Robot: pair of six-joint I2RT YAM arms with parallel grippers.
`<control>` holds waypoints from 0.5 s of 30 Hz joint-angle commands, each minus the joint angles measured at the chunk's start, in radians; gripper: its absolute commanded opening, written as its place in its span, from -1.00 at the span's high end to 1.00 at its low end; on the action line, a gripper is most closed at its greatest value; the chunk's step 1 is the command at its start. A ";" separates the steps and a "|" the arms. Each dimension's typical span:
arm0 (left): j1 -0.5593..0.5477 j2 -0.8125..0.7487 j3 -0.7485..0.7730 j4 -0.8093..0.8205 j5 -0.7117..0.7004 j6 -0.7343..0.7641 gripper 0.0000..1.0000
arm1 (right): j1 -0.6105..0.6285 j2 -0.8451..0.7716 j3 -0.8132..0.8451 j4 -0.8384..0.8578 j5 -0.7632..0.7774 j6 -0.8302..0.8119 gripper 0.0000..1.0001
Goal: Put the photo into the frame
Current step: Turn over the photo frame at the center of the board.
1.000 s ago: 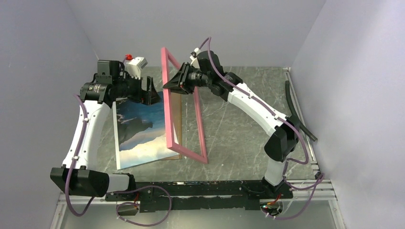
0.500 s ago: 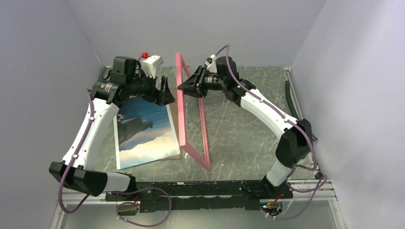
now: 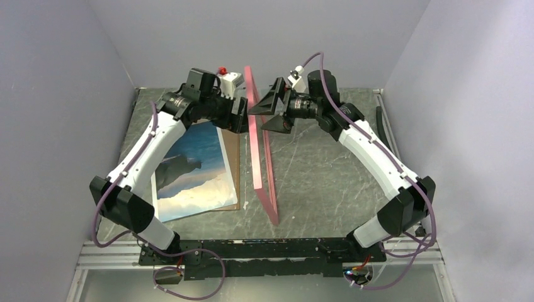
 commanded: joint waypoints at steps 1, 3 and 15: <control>-0.035 0.035 0.095 0.057 -0.029 -0.017 -0.78 | -0.011 -0.062 0.053 -0.180 -0.006 -0.156 -0.99; -0.044 0.063 0.120 0.056 -0.029 -0.011 -0.78 | -0.012 -0.074 0.062 -0.235 0.008 -0.202 -0.99; -0.106 0.212 0.231 0.071 -0.059 -0.006 -0.79 | -0.010 -0.093 0.204 -0.608 0.207 -0.446 -0.99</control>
